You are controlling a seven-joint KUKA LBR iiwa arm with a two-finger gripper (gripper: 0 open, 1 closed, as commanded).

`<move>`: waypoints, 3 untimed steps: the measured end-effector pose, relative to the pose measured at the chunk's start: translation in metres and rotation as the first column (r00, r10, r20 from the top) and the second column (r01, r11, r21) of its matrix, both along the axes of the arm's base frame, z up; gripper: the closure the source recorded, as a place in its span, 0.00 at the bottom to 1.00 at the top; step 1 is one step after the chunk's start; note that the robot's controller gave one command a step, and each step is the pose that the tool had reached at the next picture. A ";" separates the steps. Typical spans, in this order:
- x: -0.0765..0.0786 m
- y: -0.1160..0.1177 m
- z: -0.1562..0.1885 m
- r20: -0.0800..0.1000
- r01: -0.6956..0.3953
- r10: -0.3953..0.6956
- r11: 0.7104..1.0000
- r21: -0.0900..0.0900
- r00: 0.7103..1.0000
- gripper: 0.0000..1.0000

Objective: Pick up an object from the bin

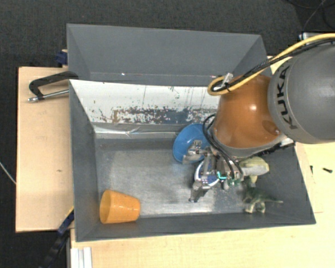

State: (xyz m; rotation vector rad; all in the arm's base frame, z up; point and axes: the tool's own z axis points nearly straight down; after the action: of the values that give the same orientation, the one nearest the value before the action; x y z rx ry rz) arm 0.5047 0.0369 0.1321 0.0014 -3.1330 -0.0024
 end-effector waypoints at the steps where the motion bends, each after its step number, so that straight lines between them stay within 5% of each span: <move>1: 0.022 -0.082 -0.061 0.012 -0.136 0.136 0.991 0.001 0.991 0.00; 3: 0.024 -0.079 -0.057 0.012 -0.136 0.136 0.991 0.000 0.991 0.00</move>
Offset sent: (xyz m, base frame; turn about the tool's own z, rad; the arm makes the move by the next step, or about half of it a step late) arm 0.0202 -0.0817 -0.0621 -0.1377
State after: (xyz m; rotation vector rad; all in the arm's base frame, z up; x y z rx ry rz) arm 0.5291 -0.0419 0.0746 0.2163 -3.1376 -0.0030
